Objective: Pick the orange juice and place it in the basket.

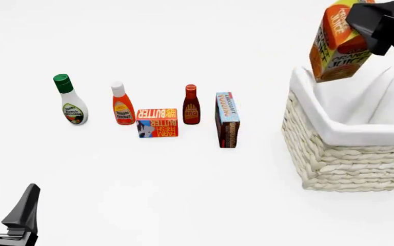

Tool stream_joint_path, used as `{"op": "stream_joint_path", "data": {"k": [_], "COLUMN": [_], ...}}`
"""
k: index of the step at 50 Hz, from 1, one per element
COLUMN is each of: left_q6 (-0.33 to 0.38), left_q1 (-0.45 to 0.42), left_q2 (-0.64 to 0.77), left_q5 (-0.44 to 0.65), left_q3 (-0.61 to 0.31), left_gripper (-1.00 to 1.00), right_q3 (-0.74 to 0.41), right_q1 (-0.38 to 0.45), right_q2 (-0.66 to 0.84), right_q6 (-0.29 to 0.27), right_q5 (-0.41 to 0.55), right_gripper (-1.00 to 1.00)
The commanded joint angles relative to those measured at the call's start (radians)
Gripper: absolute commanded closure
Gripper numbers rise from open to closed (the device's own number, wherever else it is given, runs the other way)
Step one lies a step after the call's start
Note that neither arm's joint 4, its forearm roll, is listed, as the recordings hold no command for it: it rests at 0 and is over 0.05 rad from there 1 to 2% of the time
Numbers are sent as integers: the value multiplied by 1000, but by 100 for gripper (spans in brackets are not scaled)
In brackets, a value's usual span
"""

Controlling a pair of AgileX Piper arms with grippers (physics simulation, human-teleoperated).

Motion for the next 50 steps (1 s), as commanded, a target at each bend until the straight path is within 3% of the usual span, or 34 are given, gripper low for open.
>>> {"op": "stream_joint_path", "data": {"k": [1,28,50], "left_q6": [0,0,0], "left_q1": [0,0,0], "left_q2": [0,0,0], "left_q5": [0,0,0], "left_q3": [0,0,0], "left_gripper": [-100,-100,-100], "right_q3": [-1,64,94], "right_q1": [-53,-207,-297], "right_q2": [-10,-6,-29], "right_q6": [13,48,74], "right_q5": [-10,-90,-57], "right_gripper": [100,100,100]}}
